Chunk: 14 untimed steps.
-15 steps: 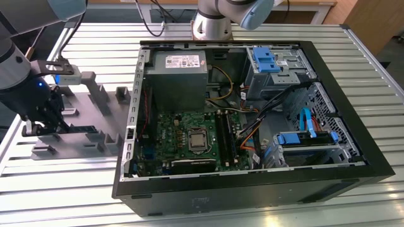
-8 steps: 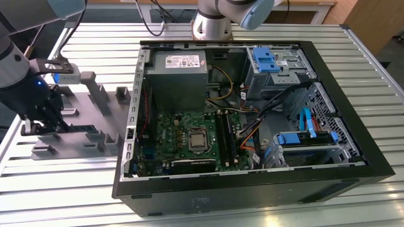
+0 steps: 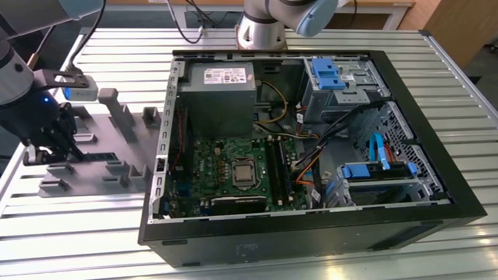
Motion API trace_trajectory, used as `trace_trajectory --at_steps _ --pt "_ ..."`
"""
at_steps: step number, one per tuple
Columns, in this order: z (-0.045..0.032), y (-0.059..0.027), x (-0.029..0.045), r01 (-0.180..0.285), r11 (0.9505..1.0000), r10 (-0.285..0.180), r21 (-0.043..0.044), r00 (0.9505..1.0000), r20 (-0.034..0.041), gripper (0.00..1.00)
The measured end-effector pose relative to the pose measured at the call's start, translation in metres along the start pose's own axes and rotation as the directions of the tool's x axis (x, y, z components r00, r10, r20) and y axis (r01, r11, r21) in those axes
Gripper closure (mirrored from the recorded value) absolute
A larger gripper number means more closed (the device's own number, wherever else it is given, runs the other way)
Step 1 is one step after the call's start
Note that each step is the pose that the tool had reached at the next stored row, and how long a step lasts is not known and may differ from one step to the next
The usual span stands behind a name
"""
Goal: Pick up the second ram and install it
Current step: 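Pick up the second ram and move it above second insertion slot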
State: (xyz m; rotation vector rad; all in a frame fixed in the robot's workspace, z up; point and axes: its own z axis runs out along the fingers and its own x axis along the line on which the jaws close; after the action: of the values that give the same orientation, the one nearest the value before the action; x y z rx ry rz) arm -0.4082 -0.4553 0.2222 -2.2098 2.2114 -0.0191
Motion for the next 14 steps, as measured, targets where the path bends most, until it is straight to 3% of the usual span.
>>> trace_trajectory --at_steps 14 --pt "-0.0067 -0.0001 0.0 0.0 1.0 0.0 0.0001 1.0 0.0 0.86"
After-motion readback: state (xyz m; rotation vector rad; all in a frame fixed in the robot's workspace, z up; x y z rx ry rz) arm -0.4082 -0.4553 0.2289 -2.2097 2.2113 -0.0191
